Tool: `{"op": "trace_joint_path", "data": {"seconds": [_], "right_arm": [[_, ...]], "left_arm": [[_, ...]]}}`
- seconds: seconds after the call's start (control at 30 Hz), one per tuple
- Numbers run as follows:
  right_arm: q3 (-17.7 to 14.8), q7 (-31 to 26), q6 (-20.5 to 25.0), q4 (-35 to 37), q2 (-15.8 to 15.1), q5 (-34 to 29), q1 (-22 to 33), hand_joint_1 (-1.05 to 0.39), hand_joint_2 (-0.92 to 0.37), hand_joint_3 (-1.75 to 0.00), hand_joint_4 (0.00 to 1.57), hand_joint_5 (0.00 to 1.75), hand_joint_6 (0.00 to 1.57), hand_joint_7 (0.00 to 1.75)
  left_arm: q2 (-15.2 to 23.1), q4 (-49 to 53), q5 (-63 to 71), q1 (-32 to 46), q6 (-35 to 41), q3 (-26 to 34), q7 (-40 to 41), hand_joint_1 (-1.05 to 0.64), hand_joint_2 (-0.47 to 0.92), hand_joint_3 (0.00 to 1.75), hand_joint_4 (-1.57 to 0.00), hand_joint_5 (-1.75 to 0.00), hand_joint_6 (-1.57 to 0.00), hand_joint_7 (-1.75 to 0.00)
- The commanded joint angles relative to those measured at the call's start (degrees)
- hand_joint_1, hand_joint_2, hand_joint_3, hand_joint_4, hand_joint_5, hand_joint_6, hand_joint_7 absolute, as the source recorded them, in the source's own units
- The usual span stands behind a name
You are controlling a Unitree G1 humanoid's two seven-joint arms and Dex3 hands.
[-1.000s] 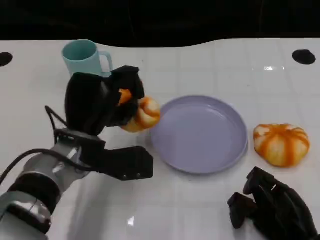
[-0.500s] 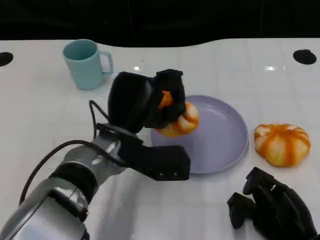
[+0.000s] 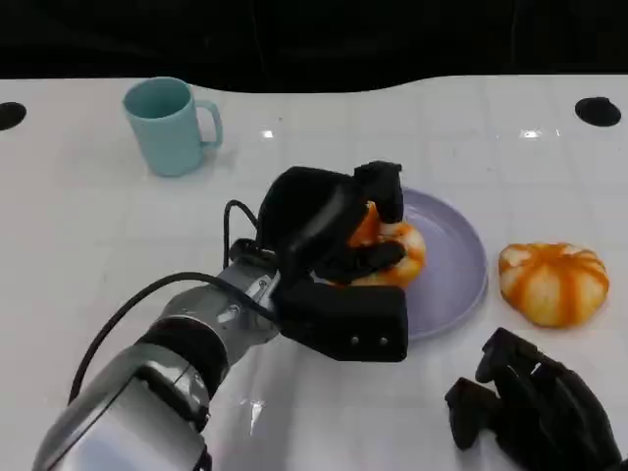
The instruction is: Grasp the bread from the table and place it into the plate.
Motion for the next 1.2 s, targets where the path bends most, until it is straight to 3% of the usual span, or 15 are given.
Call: {"op": "trace_joint_path", "data": {"seconds": [0.03, 0.07, 0.13, 0.2, 0.33, 0.6, 0.63, 0.67, 0.7, 0.77, 0.83, 0.93, 1.0, 1.07, 1.2], "right_arm": [[-0.26, 0.01, 0.3, -0.37, -0.64, 0.61, 0.32, -0.56, -0.92, -0.23, 0.76, 1.73, 0.66, 1.49], [-0.27, -0.03, 0.34, -0.36, -0.65, 0.6, 0.31, -0.56, -0.92, -0.23, 0.76, 1.73, 0.66, 1.49], [-0.25, -0.24, 0.43, -0.58, -0.66, 0.54, 0.38, -0.56, -0.92, -0.23, 0.76, 1.72, 0.67, 1.49], [-0.26, -0.23, 0.57, -0.72, -0.68, 0.6, 0.43, -0.56, -0.92, -0.23, 0.76, 1.72, 0.67, 1.49], [-0.36, 0.12, 0.51, -0.51, -0.84, 0.62, 0.31, -0.56, -0.92, -0.24, 0.76, 1.73, 0.67, 1.49], [-0.45, 0.54, 0.7, -0.51, -0.84, 0.85, 0.3, -0.57, -0.92, -0.24, 0.76, 1.72, 0.67, 1.48], [-0.43, 0.52, 0.78, -0.64, -0.84, 0.85, 0.37, -0.57, -0.92, -0.24, 0.76, 1.72, 0.67, 1.48], [-0.41, 0.41, 0.73, -0.76, -0.83, 0.77, 0.45, -0.57, -0.92, -0.23, 0.77, 1.72, 0.67, 1.48], [-0.41, 0.24, 0.92, -0.92, -0.82, 0.77, 0.52, -0.57, -0.92, -0.23, 0.77, 1.72, 0.67, 1.48], [-0.4, -0.09, 0.66, -1.05, -0.74, 0.54, 0.67, -0.57, -0.92, -0.22, 0.77, 1.72, 0.68, 1.47], [-0.45, -0.02, 0.54, -1.16, -0.67, 0.63, 0.75, -0.57, -0.92, -0.22, 0.77, 1.72, 0.68, 1.47], [-0.54, 0.58, 0.71, -1.19, -0.76, 0.99, 0.79, -0.56, -0.92, -0.23, 0.77, 1.73, 0.68, 1.47], [-0.46, 0.47, 0.9, -1.58, -0.86, 0.9, 0.95, -0.57, -0.92, -0.23, 0.77, 1.74, 0.68, 1.48], [-0.4, 0.17, 1.24, -2.04, -0.89, 0.86, 1.15, -0.57, -0.92, -0.23, 0.77, 1.74, 0.68, 1.48], [-0.29, -0.22, 1.55, -2.69, -0.92, 0.7, 1.48, -0.57, -0.92, -0.23, 0.77, 1.75, 0.68, 1.48]], "left_arm": [[0.44, -0.12, 0.74, -1.56, 1.96, -1.44, -3.5, -1.04, 0.92, 0.81, -0.01, -1.11, 0.0, -0.39], [0.59, -0.21, 0.8, -1.54, 2.14, -1.68, -4.05, -1.04, 0.92, 0.79, -0.01, -0.8, 0.0, -0.21], [0.99, -0.36, 0.78, -1.56, 2.52, -2.11, -5.56, -1.05, 0.92, 0.78, 0.0, -0.23, 0.0, -0.04], [1.36, -0.59, 0.65, -1.49, 2.86, -2.37, -6.85, -1.05, 0.92, 0.8, 0.0, -0.06, 0.0, -0.01], [2.8, -1.76, 0.13, -0.27, 1.31, -2.32, -7.69, -1.05, 0.92, 0.81, 0.0, 0.0, 0.0, 0.0], [6.79, -5.96, -5.82, 5.1, -8.16, 1.92, -10.98, -1.05, 0.92, 0.73, -0.1, -0.07, -0.08, -0.06], [7.21, -6.79, -7.67, 6.27, -9.85, 3.32, -12.02, -1.05, 0.92, 0.72, -0.06, -0.31, -0.05, -0.19], [7.65, -7.73, -9.86, 7.73, -11.97, 4.91, -13.08, -1.05, 0.92, 0.69, -0.02, -0.77, -0.02, -0.51], [7.94, -8.49, -11.64, 8.91, -13.64, 6.18, -13.99, -1.05, 0.92, 0.68, -0.01, -1.02, -0.01, -0.7], [8.4, -10.06, -15.88, 11.86, -17.85, 9.1, -16.33, -1.05, 0.92, 0.62, 0.0, -1.39, 0.0, -1.06], [8.3, -11.23, -20.92, 14.72, -21.48, 12.14, -20.48, -1.05, 0.92, 0.57, -0.03, -1.58, -0.01, -1.27], [6.38, -12.93, -33.45, 19.48, -25.83, 17.84, -32.66, -1.05, 0.92, 0.43, -0.33, -1.5, -0.24, -1.26], [4.52, -14.77, -42.7, 22.66, -26.05, 21.36, -42.43, -1.05, 0.92, 0.31, -0.69, -1.21, -0.56, -1.03], [2.89, -16.6, -50.31, 25.46, -25.99, 24.2, -50.89, -1.05, 0.92, 0.24, -0.91, -1.04, -0.81, -0.86], [0.18, -21.35, -60.1, 30.42, -21.43, 28.86, -60.71, -1.05, 0.92, 0.2, -1.14, -1.04, -1.07, -0.84]]}}
